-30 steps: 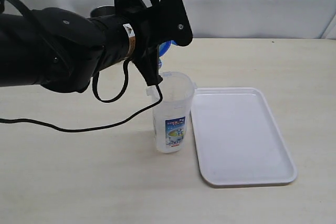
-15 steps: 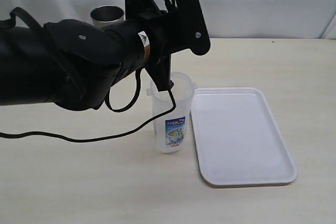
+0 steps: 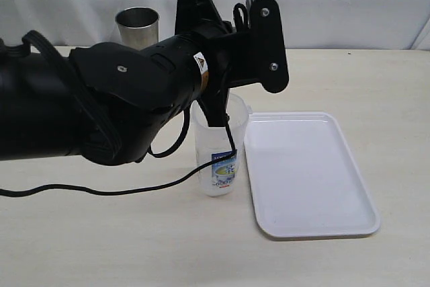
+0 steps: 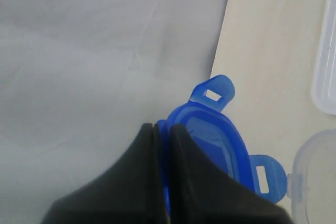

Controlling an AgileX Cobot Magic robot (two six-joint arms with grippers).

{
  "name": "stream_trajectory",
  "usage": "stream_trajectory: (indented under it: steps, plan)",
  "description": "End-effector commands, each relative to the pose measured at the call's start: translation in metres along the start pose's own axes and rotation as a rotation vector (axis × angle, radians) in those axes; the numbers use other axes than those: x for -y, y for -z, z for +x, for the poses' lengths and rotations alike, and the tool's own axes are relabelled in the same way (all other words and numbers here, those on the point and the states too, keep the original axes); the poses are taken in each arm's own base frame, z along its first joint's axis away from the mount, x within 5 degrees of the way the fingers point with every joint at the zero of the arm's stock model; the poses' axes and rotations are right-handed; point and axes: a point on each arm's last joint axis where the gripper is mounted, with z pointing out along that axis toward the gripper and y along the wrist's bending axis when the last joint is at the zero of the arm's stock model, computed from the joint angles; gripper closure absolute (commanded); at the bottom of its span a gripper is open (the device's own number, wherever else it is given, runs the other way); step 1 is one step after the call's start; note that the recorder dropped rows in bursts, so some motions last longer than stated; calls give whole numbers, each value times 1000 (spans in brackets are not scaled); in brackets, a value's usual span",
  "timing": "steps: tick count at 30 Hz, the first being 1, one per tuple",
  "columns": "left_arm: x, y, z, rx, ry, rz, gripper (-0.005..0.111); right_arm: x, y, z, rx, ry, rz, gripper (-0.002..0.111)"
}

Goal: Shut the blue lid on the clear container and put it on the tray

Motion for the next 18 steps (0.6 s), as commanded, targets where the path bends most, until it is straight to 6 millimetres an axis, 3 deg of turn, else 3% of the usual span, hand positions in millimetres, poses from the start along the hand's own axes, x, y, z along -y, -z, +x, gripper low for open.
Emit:
stream_trajectory:
  steps: [1, 18]
  plan:
    - [-2, 2, 0, -12, 18, 3, 107, 0, 0, -1, 16, 0, 3, 104]
    - [2, 3, 3, -47, 24, 41, 107, 0, 0, -1, 16, 0, 3, 104]
